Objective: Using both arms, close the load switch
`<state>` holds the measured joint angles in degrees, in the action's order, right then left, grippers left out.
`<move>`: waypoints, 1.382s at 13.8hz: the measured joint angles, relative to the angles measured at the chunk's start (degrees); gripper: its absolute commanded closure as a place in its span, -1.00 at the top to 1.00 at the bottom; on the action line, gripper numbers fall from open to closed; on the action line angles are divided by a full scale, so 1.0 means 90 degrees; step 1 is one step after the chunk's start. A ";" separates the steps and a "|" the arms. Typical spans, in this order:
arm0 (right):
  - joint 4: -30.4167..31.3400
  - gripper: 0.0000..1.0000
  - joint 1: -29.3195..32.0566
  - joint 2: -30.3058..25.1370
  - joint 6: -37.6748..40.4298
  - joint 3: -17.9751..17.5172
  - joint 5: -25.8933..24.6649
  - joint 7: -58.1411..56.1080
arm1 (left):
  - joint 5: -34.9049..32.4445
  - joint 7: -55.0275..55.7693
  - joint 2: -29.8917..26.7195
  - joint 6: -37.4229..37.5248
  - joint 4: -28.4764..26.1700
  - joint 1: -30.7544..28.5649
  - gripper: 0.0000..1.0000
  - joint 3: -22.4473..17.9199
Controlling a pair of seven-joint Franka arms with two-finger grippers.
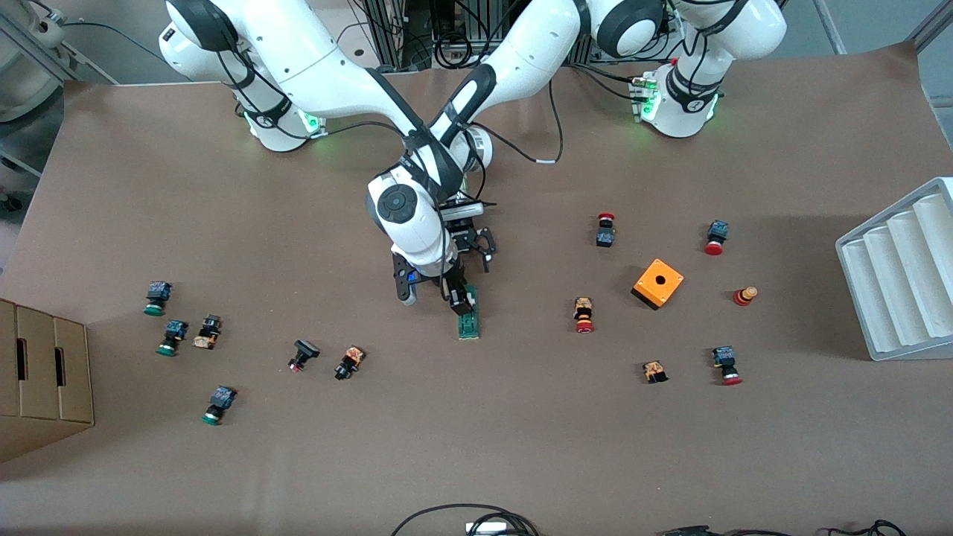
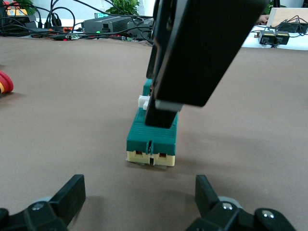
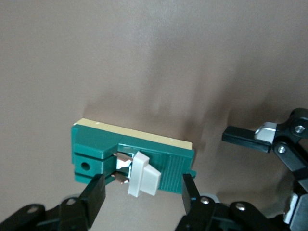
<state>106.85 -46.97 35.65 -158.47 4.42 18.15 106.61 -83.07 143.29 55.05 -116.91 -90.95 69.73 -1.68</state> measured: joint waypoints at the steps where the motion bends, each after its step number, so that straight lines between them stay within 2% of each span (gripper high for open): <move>1: 0.0000 0.39 -0.0021 0.0036 -0.0051 0.0000 0.0000 0.0010 | 0.0000 0.0000 0.0000 0.0000 0.0000 0.0000 1.00 0.0000; 2: 0.0000 0.31 -0.0031 0.0056 -0.0081 0.0000 0.0000 0.0015 | -0.0001 0.0000 0.0001 0.0001 0.0000 0.0000 1.00 0.0000; 8: -0.0023 0.24 -0.0033 0.0061 -0.0186 0.0005 0.0000 0.0028 | -0.0002 0.0000 0.0001 0.0001 0.0000 0.0000 1.00 0.0000; 13: -0.0023 0.01 -0.0032 0.0072 -0.0190 0.0024 0.0000 0.0029 | -0.0002 0.0001 0.0001 0.0002 0.0000 0.0000 1.00 0.0000; 19: -0.0045 -0.04 -0.0022 0.0070 -0.0188 0.0053 0.0001 0.0059 | -0.0003 0.0002 0.0001 0.0002 0.0000 0.0001 1.00 0.0000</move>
<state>106.44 -47.17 36.28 -160.16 4.90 18.15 107.14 -83.10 143.31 55.06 -116.89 -90.95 69.73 -1.68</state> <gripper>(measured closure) 0.515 0.000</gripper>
